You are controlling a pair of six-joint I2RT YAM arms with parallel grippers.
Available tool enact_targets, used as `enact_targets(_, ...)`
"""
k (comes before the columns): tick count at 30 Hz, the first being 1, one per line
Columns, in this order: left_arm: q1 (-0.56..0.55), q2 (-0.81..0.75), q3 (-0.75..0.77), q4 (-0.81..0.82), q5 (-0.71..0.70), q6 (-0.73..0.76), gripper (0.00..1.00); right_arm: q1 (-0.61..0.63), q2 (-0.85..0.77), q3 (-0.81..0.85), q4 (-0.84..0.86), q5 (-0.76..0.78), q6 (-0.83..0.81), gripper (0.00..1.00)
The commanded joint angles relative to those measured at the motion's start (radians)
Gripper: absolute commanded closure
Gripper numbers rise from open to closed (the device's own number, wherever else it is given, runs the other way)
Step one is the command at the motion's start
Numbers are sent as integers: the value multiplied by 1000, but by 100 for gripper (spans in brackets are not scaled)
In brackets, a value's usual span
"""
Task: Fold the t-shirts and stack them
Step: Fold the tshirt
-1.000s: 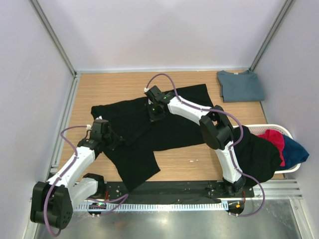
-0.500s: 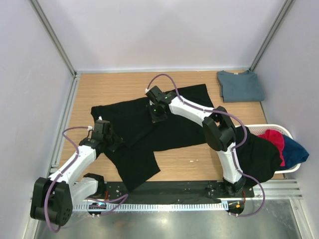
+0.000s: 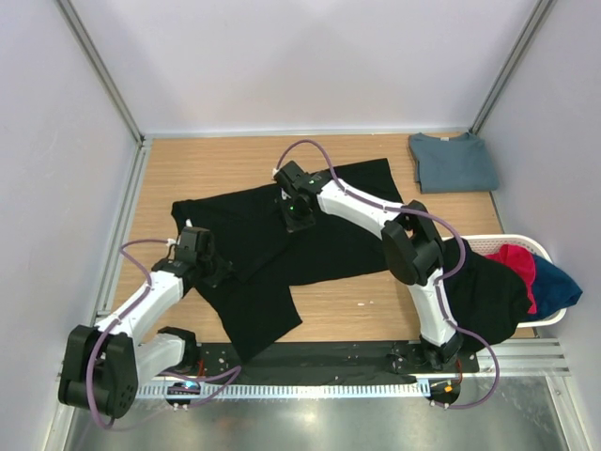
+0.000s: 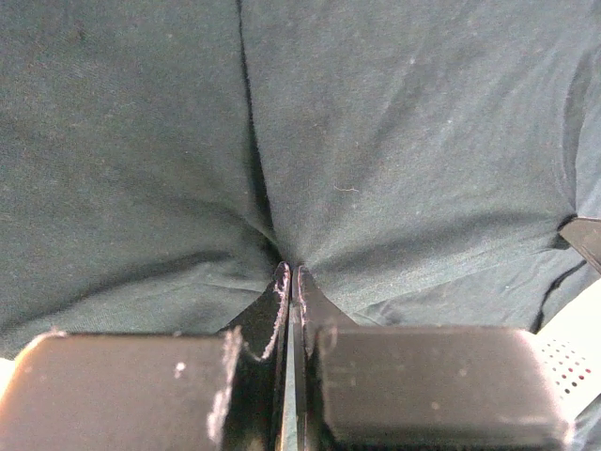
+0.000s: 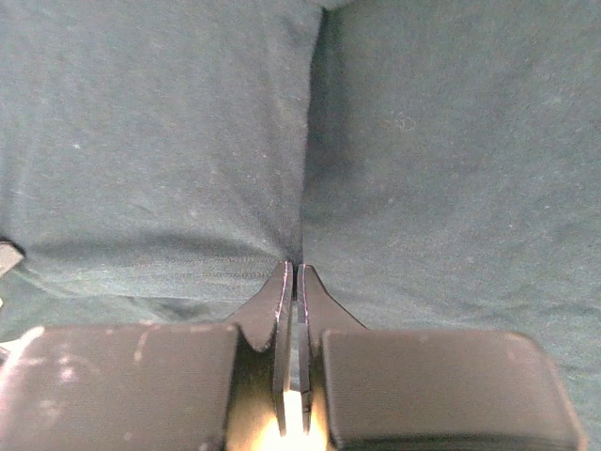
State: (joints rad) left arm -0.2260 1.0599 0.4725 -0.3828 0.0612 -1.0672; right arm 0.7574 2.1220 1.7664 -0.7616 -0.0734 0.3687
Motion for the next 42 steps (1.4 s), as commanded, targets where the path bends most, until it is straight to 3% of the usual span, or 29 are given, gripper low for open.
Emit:
enact_targets(1,-1,17,14,-2,-6,24,98,-3,16,56,-68,17,-20,99)
enact_targets(3,-3,18,29,-24,-11,32,92,-3,16,64,-71,26,-25,93)
enact_targets(5,-3,12,83,-69,-15,45,76,-7,9,77,-90,34,-30,72)
enact_targets(9,23,14,244,-140,-34,128,53,-46,-16,151,-114,29,-51,61)
enact_targets(12,114,84,395,-169,-8,188,41,-127,-28,232,-122,15,-34,55)
enact_targets(14,195,165,478,-169,22,237,34,-185,-39,263,-96,-8,-19,39)
enact_targets(16,270,219,524,-165,44,272,31,-271,-43,284,-62,1,15,35)
enact_targets(26,364,532,653,-27,74,288,32,-527,-14,214,7,214,133,33)
enact_targets(34,364,693,678,15,37,268,35,-604,35,150,33,323,165,33)
enact_targets(42,366,794,729,1,-20,277,37,-629,108,110,70,314,177,36)
